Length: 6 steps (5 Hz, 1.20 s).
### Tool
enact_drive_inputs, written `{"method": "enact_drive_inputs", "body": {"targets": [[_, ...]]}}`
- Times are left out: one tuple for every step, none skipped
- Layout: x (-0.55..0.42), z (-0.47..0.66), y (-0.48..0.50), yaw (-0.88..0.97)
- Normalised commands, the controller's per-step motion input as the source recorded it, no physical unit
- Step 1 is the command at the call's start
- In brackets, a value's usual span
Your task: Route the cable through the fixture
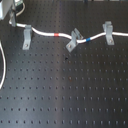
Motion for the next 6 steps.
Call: {"method": "enact_drive_inputs", "body": {"targets": [[0.073, -0.29, -0.014, 0.0], [0.144, -0.22, -0.023, 0.0], [0.245, -0.22, 0.013, 0.01], [0.413, -0.29, 0.044, 0.09], [0.303, -0.35, 0.027, 0.17], [0.096, -0.31, 0.001, 0.17]]}}
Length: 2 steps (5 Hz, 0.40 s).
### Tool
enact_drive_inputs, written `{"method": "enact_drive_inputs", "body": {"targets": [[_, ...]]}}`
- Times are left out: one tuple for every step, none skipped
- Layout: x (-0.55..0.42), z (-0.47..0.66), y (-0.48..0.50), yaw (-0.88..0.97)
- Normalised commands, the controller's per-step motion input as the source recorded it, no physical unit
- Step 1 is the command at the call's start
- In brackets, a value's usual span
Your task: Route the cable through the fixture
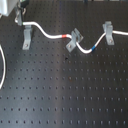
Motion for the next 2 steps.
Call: {"method": "enact_drive_inputs", "body": {"targets": [[0.047, -0.21, -0.011, 0.14], [0.285, 0.06, 0.237, 0.17]]}}
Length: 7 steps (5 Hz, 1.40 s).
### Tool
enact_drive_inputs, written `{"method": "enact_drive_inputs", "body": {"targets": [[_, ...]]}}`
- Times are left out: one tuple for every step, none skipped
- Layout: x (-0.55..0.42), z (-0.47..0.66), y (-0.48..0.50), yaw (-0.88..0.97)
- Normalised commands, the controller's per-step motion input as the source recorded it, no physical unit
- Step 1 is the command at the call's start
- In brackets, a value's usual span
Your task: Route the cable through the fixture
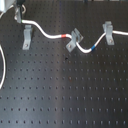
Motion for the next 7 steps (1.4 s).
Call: {"method": "enact_drive_inputs", "body": {"targets": [[0.208, 0.09, 0.225, 0.39], [-0.094, 0.09, 0.023, 0.07], [-0.314, 0.13, 0.066, 0.18], [-0.327, 0.11, 0.171, 0.25], [-0.072, 0.08, 0.224, 0.26], [0.178, 0.03, 0.255, 0.27], [0.055, 0.11, 0.071, 0.03]]}}
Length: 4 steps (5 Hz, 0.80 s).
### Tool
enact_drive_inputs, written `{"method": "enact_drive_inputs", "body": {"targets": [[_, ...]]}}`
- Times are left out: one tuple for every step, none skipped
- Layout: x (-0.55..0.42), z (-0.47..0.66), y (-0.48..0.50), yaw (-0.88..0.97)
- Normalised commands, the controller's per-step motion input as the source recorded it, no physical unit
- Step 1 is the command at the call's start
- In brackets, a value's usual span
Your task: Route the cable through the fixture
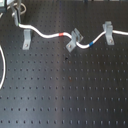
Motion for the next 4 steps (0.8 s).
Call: {"method": "enact_drive_inputs", "body": {"targets": [[-0.028, 0.2, 0.023, 0.01], [0.018, 0.28, 0.023, 0.01], [-0.006, 0.45, 0.114, 0.08], [-0.12, 0.34, 0.109, 0.15]]}}
